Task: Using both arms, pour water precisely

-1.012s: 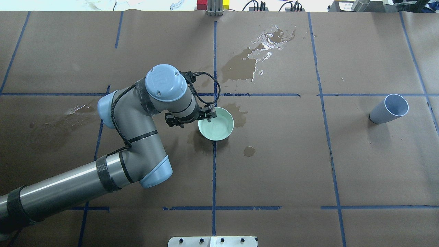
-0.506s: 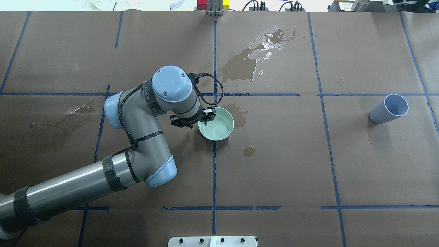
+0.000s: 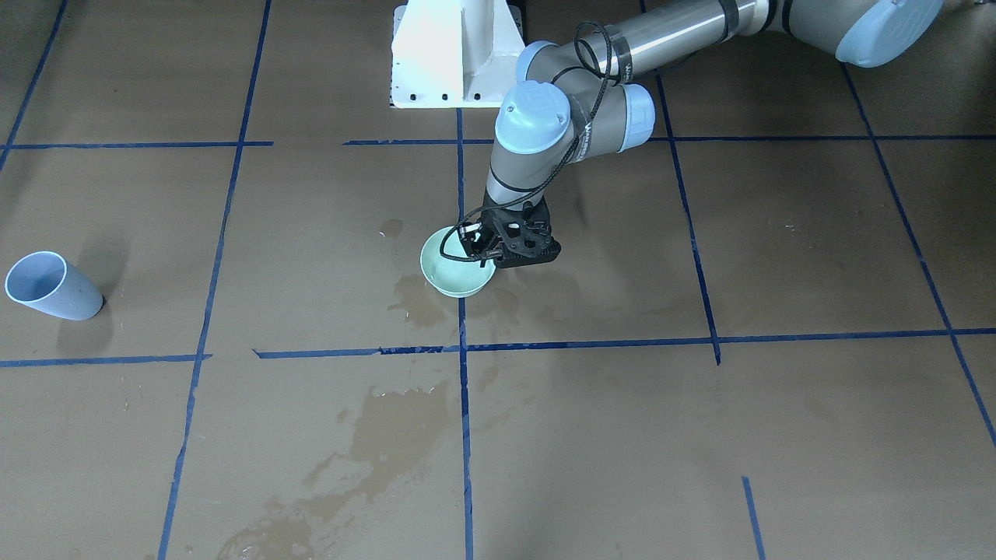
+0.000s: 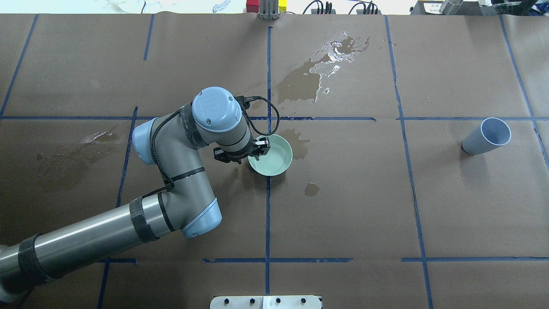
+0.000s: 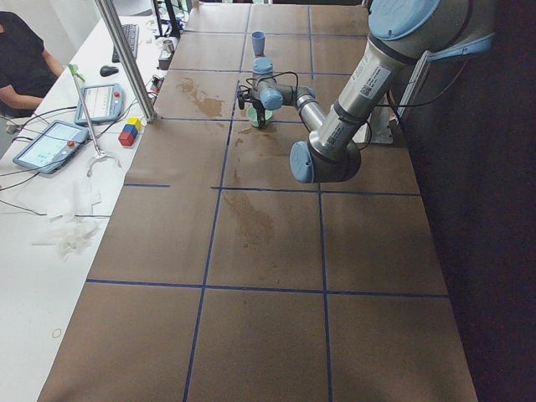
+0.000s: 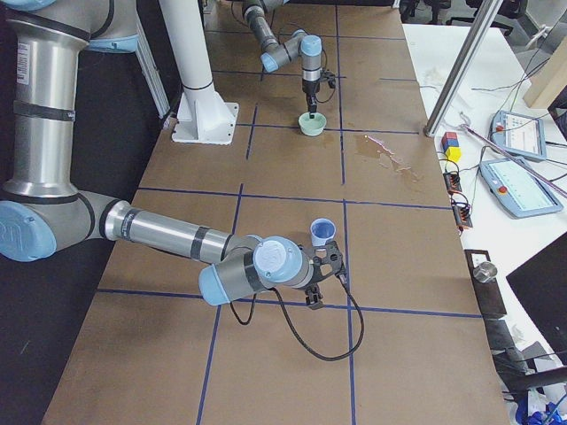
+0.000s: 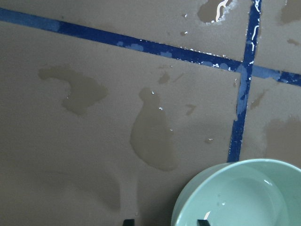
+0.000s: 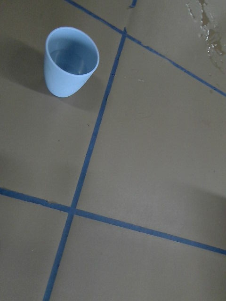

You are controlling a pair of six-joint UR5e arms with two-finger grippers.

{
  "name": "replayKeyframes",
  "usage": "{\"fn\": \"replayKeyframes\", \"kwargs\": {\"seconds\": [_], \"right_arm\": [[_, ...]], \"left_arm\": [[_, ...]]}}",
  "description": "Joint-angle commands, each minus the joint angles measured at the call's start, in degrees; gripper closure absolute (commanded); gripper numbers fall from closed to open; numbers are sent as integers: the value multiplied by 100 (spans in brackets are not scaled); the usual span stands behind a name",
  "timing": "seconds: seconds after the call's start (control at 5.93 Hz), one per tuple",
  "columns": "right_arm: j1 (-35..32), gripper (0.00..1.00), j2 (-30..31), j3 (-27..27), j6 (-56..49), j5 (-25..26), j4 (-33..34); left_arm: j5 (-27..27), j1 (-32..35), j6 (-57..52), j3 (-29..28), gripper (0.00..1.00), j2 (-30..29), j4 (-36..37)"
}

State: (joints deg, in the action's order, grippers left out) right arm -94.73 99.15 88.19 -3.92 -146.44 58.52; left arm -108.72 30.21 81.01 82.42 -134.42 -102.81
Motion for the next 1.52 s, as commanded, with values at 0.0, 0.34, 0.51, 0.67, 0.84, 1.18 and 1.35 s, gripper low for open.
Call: {"fn": "replayKeyframes", "kwargs": {"seconds": [0.0,0.34,0.51,0.67,0.84,1.18,1.35], "right_arm": [[147,0,-140,31,-1087,640,1120],[-174,0,-553,302,-2677,836,2999],[-221,0,-424,556,-2693,853,3051],[-222,0,-309,663,-2632,871,3043],[-222,0,-256,690,-2614,871,3034],[-213,0,-238,682,-2509,854,3008],[-213,0,-203,682,-2500,836,2981]], "left_arm": [[9,-41,-6,-6,50,12,-2],[18,-41,3,-6,61,30,-159],[18,-33,3,-6,73,30,-178],[18,-24,-15,29,86,30,-178],[18,-6,-24,46,96,38,-161],[-26,221,-50,928,100,649,-152],[-253,422,-476,1334,100,1019,-152]]}}
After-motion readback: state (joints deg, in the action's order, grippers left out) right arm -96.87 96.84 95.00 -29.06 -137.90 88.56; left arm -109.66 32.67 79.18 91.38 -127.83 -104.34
